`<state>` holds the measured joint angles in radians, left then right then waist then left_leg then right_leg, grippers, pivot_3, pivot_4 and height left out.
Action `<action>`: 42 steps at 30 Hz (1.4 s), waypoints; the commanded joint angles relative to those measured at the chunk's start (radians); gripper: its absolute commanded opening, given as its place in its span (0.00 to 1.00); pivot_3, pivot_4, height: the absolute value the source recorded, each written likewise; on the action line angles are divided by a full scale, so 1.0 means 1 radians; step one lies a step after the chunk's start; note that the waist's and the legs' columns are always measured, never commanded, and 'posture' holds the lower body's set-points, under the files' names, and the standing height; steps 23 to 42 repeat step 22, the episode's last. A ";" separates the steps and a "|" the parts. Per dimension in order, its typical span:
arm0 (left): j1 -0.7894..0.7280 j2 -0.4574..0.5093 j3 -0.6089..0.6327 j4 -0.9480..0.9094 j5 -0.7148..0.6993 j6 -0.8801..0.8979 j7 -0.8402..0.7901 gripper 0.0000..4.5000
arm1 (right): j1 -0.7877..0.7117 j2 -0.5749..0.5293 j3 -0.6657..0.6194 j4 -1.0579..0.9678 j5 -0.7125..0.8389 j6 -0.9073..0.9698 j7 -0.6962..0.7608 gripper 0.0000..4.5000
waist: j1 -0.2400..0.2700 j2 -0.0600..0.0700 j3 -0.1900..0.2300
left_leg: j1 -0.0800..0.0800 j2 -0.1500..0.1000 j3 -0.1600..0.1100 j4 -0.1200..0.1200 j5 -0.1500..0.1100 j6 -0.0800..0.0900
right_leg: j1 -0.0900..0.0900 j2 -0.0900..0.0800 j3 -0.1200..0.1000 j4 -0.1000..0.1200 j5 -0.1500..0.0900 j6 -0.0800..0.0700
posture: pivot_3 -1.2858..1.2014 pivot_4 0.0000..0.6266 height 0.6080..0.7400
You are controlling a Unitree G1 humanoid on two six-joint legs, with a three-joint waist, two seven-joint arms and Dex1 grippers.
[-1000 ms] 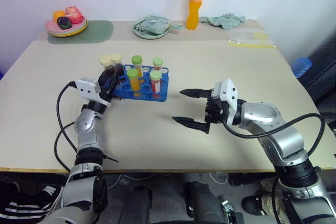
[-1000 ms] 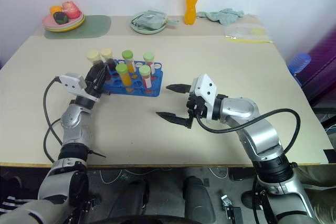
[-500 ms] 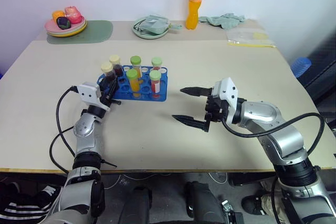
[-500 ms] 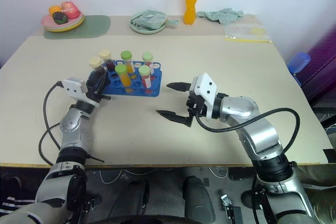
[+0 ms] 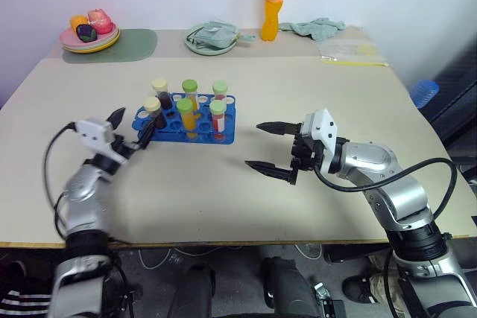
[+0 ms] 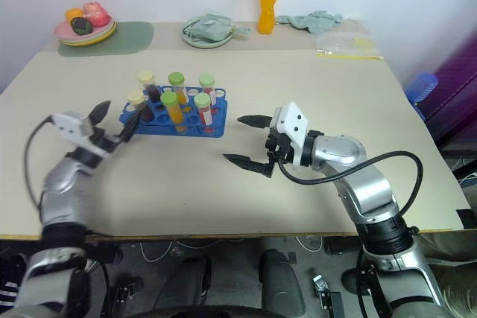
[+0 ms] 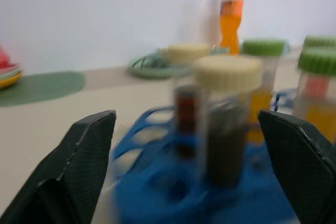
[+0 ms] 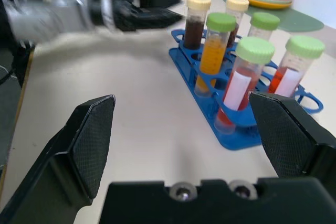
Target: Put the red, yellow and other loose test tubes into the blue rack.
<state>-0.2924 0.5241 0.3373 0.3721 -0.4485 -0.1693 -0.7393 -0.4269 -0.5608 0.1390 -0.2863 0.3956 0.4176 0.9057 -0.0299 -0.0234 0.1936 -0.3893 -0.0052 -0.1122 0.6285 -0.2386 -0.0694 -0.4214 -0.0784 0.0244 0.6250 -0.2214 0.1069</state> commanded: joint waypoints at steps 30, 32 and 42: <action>0.241 0.276 -0.001 -0.512 -0.252 0.515 -0.398 0.99 | -0.001 -0.103 -0.082 0.068 -0.014 -0.045 0.070 1.00 | 0.010 0.003 0.002 | -0.002 0.001 0.002 -0.003 -0.001 0.000 | -0.001 -0.001 0.000 -0.009 0.000 -0.003 | 0.52 0.24 1.00; 0.241 0.276 -0.001 -0.512 -0.252 0.515 -0.398 0.99 | -0.001 -0.103 -0.082 0.068 -0.014 -0.045 0.070 1.00 | 0.010 0.003 0.002 | -0.002 0.001 0.002 -0.003 -0.001 0.000 | -0.001 -0.001 0.000 -0.009 0.000 -0.003 | 0.52 0.24 1.00; 0.241 0.276 -0.001 -0.512 -0.252 0.515 -0.398 0.99 | -0.001 -0.103 -0.082 0.068 -0.014 -0.045 0.070 1.00 | 0.010 0.003 0.002 | -0.002 0.001 0.002 -0.003 -0.001 0.000 | -0.001 -0.001 0.000 -0.009 0.000 -0.003 | 0.52 0.24 1.00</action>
